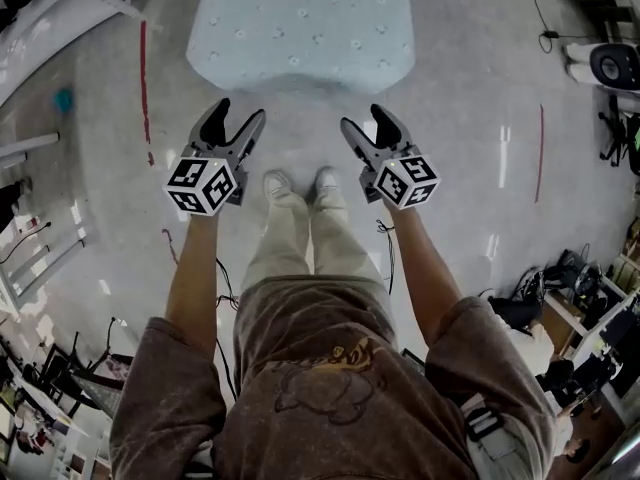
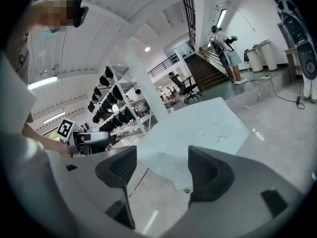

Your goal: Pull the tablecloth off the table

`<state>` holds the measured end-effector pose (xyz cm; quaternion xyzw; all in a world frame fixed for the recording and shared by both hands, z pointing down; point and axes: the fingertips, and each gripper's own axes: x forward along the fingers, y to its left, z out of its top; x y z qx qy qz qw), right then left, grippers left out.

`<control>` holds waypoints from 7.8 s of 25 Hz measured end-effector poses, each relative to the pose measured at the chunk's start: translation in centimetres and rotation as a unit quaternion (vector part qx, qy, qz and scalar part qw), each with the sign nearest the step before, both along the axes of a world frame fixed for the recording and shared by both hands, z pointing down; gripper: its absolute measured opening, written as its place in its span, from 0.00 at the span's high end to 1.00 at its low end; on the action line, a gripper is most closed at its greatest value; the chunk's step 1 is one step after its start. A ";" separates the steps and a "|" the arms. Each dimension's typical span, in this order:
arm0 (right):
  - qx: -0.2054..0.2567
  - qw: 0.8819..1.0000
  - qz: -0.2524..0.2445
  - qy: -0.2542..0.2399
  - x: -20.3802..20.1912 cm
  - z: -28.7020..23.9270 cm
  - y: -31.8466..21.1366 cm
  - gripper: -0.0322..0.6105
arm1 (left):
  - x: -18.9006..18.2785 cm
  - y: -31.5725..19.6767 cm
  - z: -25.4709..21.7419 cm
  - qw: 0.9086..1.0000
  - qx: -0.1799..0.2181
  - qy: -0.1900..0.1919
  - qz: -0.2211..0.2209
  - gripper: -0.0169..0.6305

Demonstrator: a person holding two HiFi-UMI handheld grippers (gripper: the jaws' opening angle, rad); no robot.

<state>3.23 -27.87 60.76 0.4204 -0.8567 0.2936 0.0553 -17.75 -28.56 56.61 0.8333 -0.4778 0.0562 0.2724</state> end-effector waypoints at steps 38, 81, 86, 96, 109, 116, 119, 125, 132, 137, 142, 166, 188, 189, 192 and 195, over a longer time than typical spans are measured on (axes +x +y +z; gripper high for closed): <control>-0.058 0.998 0.028 -0.007 -0.7 19.3 -7.0 0.47 | -0.9 -8.0 22.1 0.999 -0.051 0.010 0.001 0.48; -0.064 0.997 0.019 -0.037 -3.3 14.7 -3.8 0.94 | 0.1 -4.0 17.8 0.998 -0.043 -0.021 0.033 0.94; -0.059 0.998 0.002 -0.017 -3.1 12.1 -3.1 0.94 | 0.6 -3.4 15.6 0.998 -0.051 -0.015 0.019 0.94; -0.047 0.999 -0.003 -0.009 -3.9 6.2 -3.6 0.94 | 0.2 -3.2 8.7 0.999 -0.031 -0.006 0.012 0.94; 0.006 1.000 -0.022 -0.018 -2.2 -4.5 -5.1 0.94 | 1.4 -4.3 -1.8 1.000 0.019 0.012 0.020 0.94; 0.037 0.999 -0.016 -0.027 -1.7 -9.4 -7.1 0.94 | 1.9 -6.1 -6.7 0.999 0.048 0.015 0.005 0.94; 0.046 0.998 -0.014 -0.040 -1.0 -11.3 -7.4 0.94 | 2.3 -6.3 -8.7 0.998 0.058 0.017 0.001 0.94; 0.066 0.997 -0.012 -0.044 0.3 -14.6 -6.9 0.94 | 3.3 -5.6 -11.8 0.997 0.071 0.021 -0.003 0.94; 0.095 0.994 -0.025 -0.045 0.6 -17.8 -5.5 0.94 | 3.7 -3.7 -14.9 0.996 0.091 0.021 -0.001 0.94; 0.105 0.993 -0.028 -0.054 1.3 -19.1 -3.0 0.94 | 4.6 -1.1 -16.0 0.995 0.097 0.019 -0.005 0.94; 0.111 0.991 -0.043 -0.063 2.5 -19.6 -0.6 0.94 | 5.9 1.7 -16.6 0.994 0.101 0.021 -0.019 0.94; 0.134 0.987 -0.048 -0.080 5.0 -20.7 5.9 0.94 | 8.6 8.3 -18.4 0.992 0.119 0.028 -0.019 0.94; 0.130 0.989 -0.010 -0.066 1.8 -22.4 19.5 0.94 | 5.7 21.1 -18.7 0.988 0.136 0.076 0.018 0.94; 0.130 0.989 -0.010 -0.066 2.1 -22.4 20.1 0.94 | 6.0 21.7 -18.6 0.988 0.135 0.079 0.017 0.94; 0.136 0.989 -0.012 -0.065 3.2 -22.7 21.6 0.94 | 7.2 23.3 -18.7 0.988 0.133 0.080 0.016 0.94; 0.144 0.987 -0.011 -0.070 4.1 -23.6 22.6 0.94 | 8.0 24.1 -19.5 0.988 0.134 0.076 0.024 0.94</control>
